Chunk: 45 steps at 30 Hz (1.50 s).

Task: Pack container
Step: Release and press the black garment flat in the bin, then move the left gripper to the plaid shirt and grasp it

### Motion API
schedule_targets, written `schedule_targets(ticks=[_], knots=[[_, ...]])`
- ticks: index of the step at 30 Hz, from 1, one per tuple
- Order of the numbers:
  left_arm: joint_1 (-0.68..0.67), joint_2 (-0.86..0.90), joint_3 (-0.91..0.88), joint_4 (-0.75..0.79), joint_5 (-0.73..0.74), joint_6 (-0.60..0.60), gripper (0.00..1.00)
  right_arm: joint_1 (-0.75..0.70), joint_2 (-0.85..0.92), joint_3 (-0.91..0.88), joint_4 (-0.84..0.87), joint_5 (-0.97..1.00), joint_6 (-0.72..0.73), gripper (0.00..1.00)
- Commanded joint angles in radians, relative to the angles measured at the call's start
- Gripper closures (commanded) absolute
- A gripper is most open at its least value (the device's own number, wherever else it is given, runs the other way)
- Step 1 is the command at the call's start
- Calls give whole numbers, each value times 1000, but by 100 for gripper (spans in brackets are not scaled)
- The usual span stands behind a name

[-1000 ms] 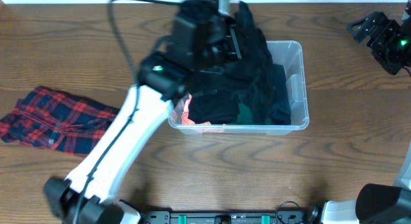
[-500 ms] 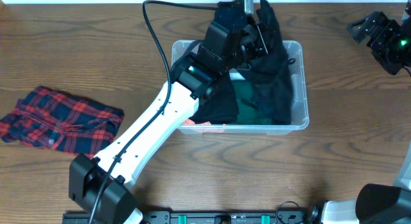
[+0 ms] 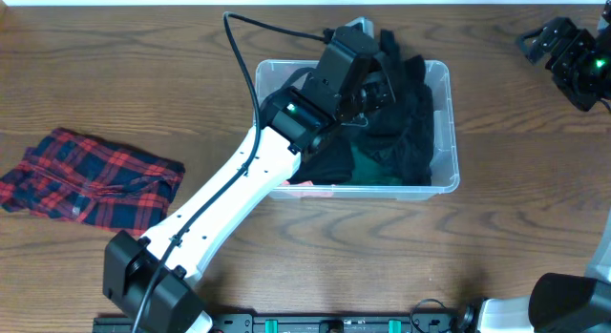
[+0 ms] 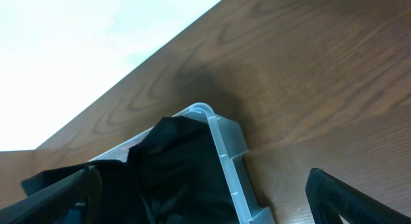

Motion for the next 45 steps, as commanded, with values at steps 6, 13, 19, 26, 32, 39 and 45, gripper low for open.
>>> schedule_targets(ticks=[6, 13, 19, 26, 32, 39, 45], knots=[[69, -54, 18, -177, -36, 41, 30, -6, 0, -1, -2, -11, 4, 1], [332, -176, 18, -526, -249, 130, 24, -6, 0, -1, -2, -11, 4, 1], [481, -264, 18, -545, -238, 298, 15, -6, 0, -1, -2, -11, 4, 1], [656, -275, 18, -713, -430, 345, 2, -6, 0, -1, -2, -11, 4, 1], [1002, -267, 8, -810, -395, 286, 2, -5, 0, -1, -2, -10, 4, 1], [1407, -186, -62, -743, -102, 401, 2, -6, 0, -1, -2, -11, 4, 1], [1580, -13, -104, -729, 32, 462, 2, -6, 0, -1, -2, -11, 4, 1]])
